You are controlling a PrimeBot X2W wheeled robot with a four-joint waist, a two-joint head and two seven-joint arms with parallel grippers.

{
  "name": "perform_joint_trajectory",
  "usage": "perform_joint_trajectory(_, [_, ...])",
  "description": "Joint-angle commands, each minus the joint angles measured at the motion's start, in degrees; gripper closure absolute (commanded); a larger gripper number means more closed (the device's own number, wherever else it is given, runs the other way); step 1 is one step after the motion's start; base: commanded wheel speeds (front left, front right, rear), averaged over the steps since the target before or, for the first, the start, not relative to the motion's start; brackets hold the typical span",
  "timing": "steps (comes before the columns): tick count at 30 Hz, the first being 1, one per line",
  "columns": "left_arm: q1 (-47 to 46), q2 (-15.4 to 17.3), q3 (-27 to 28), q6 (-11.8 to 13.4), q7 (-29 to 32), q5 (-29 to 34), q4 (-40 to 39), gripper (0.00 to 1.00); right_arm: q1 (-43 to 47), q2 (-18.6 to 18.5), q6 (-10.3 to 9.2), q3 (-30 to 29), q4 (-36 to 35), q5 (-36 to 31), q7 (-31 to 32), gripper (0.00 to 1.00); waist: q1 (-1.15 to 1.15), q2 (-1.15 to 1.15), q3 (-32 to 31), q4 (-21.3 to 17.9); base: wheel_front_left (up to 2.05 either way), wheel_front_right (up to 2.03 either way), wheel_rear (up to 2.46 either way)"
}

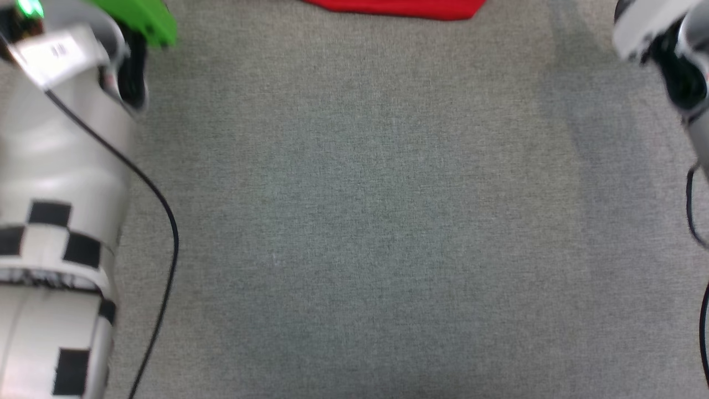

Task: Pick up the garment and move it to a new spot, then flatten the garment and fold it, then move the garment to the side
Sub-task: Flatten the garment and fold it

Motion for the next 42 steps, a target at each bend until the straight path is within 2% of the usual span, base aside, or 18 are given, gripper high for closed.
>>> perform_joint_trajectory(1, [3.90, -0.16, 0.32, -0.42, -0.34, -0.89, -1.09, 1.00, 3.31, -0.89, -0.04, 0.76, -1.32, 1.48, -0.94, 1.00, -0.01, 0.00, -3.07, 0.81, 0.00, 0.00, 0.00])
perform_joint_trajectory(7, [19.14, 0.51, 0.48, -0.56, -0.38, -2.48, -10.66, 1.00, 16.25, -4.06, -0.04, 2.50, -7.24, 6.37, -3.68, 1.00, -0.01, 0.00, -8.26, 1.66, 0.00, 0.00, 0.00])
perform_joint_trajectory(13, [33.04, 2.64, 1.20, -0.57, -0.39, -2.28, -20.32, 1.00, 27.84, -6.23, -0.04, 1.58, -11.33, 9.13, -5.11, 1.00, -0.01, 0.00, -14.51, 2.00, 0.00, 0.00, 0.00])
perform_joint_trajectory(19, [46.93, 3.25, 2.68, 1.43, -0.40, 0.01, -29.10, 1.00, 38.91, -7.42, -0.04, 0.17, -15.03, 9.91, -4.04, 1.00, -0.01, 0.00, -20.70, 2.25, 0.00, 0.00, 0.00])
perform_joint_trajectory(27, [63.05, 3.57, 4.08, 5.05, 0.06, -0.19, -40.93, 1.00, 54.22, -7.27, -0.04, -7.07, -20.82, 8.69, -3.30, 1.00, -0.01, 0.00, -27.04, 3.30, 0.00, 0.00, 0.00])
perform_joint_trajectory(29, [66.55, 3.82, 4.16, 6.01, 0.72, -0.53, -43.49, 1.00, 58.20, -6.63, -0.04, -9.59, -22.44, 7.90, -2.82, 1.00, -0.01, 0.00, -28.10, 3.35, 0.00, 0.00, 0.00])
perform_joint_trajectory(30, [71.76, 4.01, 4.64, 7.35, 1.31, -1.43, -47.46, 1.00, 64.32, -5.43, -0.04, -13.90, -25.09, 5.90, -1.78, 1.00, -0.01, 0.00, -29.45, 3.55, 0.00, 0.00, 0.00])
perform_joint_trajectory(34, [77.78, 4.09, 5.32, 8.81, 1.77, -2.67, -50.97, 1.00, 71.92, -2.86, -0.04, -19.23, -28.99, 2.71, 0.51, 1.00, -0.01, 0.00, -30.80, 3.69, 0.00, 0.00, 0.00])
perform_joint_trajectory(42, [83.58, 2.89, 5.16, 9.36, 1.21, -3.67, -52.17, 1.00, 83.40, 5.44, -0.04, -27.92, -34.29, -5.53, 6.00, 1.00, -0.01, 0.00, -31.54, 4.57, 0.00, 0.00, 0.00])
